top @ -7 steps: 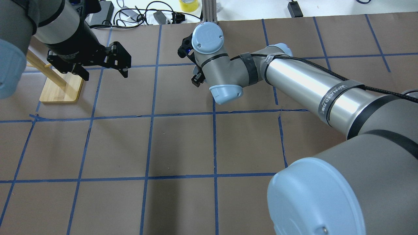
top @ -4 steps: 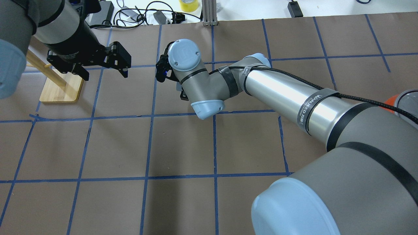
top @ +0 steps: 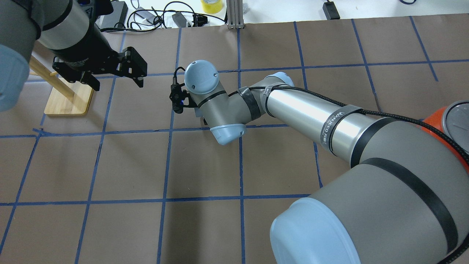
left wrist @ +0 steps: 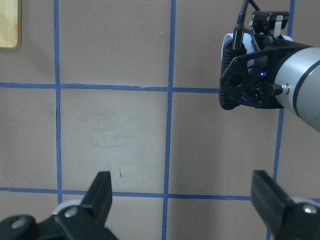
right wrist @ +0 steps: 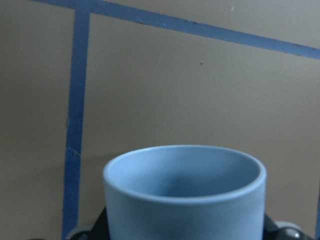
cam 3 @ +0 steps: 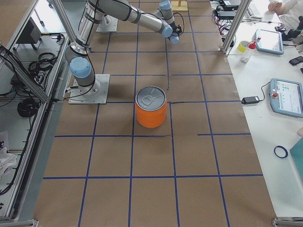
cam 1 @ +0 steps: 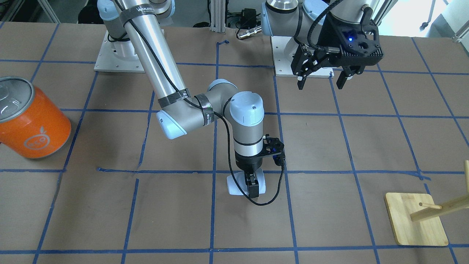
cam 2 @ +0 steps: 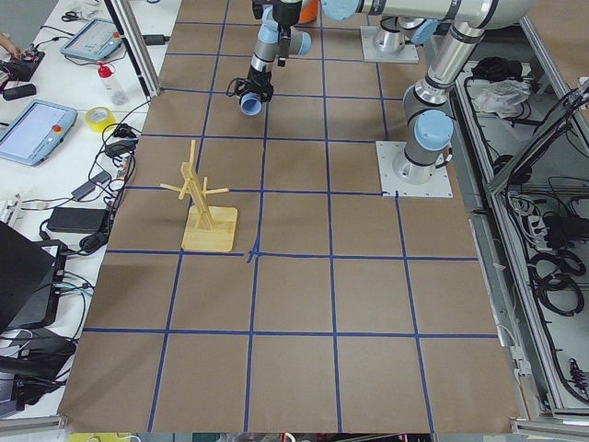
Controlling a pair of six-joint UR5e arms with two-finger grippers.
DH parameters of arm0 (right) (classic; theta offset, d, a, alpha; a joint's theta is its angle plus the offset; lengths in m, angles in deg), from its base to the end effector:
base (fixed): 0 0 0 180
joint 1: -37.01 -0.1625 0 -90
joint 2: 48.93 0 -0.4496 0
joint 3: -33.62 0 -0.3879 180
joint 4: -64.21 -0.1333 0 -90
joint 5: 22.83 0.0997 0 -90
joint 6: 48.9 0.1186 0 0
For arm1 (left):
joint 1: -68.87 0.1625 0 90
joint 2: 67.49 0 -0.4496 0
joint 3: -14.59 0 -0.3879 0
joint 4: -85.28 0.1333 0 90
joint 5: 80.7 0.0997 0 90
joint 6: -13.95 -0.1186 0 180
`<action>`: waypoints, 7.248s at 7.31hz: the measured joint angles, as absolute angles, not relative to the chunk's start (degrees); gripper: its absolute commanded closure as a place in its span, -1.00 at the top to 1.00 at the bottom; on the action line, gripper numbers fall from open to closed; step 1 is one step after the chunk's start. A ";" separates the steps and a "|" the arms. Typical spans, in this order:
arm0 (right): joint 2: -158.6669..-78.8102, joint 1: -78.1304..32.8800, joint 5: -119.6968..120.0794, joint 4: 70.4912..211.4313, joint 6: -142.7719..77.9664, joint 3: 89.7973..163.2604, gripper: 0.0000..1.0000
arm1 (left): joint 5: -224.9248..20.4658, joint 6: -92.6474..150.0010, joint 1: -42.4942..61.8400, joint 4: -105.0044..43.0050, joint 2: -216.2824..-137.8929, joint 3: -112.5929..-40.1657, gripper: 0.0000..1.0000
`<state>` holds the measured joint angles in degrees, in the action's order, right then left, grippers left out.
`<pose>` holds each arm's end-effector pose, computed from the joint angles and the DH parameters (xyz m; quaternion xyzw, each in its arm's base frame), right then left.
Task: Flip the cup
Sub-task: 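Lower the cup, lay it on its side, open the right gripper, then raise the right gripper away while the left arm moves toward the cup, then reach the left gripper to the sideways cup and grasp it, then lift the cup with the left gripper and rotate its mouth upward, then lower the cup upright onto the table with the left gripper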
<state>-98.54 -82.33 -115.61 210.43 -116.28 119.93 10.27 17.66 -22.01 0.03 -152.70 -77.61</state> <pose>0.4718 -0.5790 0.1948 0.7336 -0.6577 0.1524 0.0778 -0.1384 -0.4619 0.5232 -0.0252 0.9976 -0.0643 0.0059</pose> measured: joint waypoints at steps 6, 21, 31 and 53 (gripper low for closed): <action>-98.10 -82.42 -113.78 207.79 -111.50 120.09 0.99 | 10.18 17.64 -22.01 0.03 -152.70 -77.61 1.00; -119.26 -59.08 -113.33 186.66 -59.12 120.26 1.00 | 7.66 17.20 -21.28 3.66 -156.13 -78.87 1.00; -135.12 -51.76 -113.85 155.25 -52.28 120.95 1.00 | -26.10 13.56 -16.04 30.45 -183.82 -85.64 0.82; -137.64 -51.76 -115.01 152.81 -52.24 123.47 1.00 | 12.06 -5.64 -16.00 32.75 -184.90 -77.54 1.00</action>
